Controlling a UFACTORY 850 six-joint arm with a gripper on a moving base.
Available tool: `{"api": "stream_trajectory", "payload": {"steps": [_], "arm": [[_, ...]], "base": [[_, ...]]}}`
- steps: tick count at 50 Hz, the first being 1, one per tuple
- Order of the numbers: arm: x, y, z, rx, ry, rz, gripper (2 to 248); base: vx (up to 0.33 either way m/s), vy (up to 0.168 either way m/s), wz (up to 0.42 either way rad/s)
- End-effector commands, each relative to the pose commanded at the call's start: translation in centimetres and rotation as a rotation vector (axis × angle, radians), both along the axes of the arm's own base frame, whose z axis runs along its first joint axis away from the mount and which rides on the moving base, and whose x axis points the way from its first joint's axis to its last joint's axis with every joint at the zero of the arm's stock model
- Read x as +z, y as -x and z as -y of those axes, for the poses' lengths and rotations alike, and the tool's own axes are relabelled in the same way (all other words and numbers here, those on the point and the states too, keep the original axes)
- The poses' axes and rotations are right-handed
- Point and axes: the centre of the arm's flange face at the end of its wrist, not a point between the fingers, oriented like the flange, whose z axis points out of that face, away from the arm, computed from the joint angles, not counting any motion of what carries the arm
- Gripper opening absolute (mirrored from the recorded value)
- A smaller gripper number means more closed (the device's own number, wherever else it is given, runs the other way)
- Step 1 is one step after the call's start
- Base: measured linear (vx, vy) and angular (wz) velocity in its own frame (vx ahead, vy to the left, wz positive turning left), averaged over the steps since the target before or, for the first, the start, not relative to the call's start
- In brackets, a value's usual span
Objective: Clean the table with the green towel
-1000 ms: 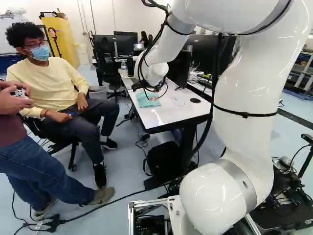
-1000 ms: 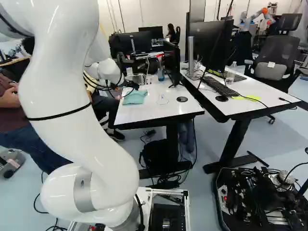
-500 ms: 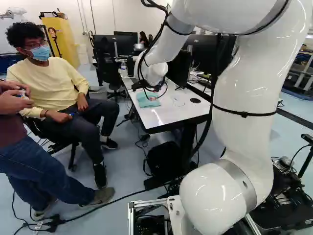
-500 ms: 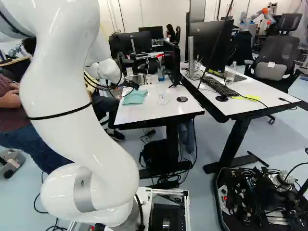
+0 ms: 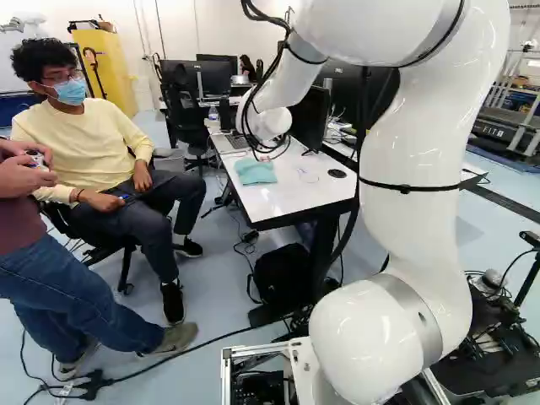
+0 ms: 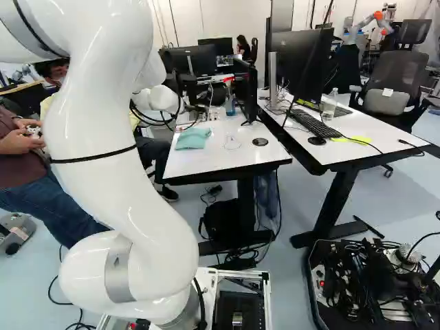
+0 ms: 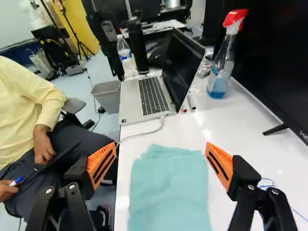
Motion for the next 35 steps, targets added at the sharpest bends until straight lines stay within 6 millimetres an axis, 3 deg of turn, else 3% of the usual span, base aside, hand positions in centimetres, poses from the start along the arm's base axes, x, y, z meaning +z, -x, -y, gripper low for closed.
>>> {"api": "stream_trajectory", "payload": {"steps": [26,35], "arm": [[0.7,-0.3,5.3,-0.266,-0.143,0.072,247],[0.6,-0.3,5.9,-0.289,-0.154,0.07,247]], "base": [[0.0,0.0,0.0],[0.0,0.0,0.0]]}}
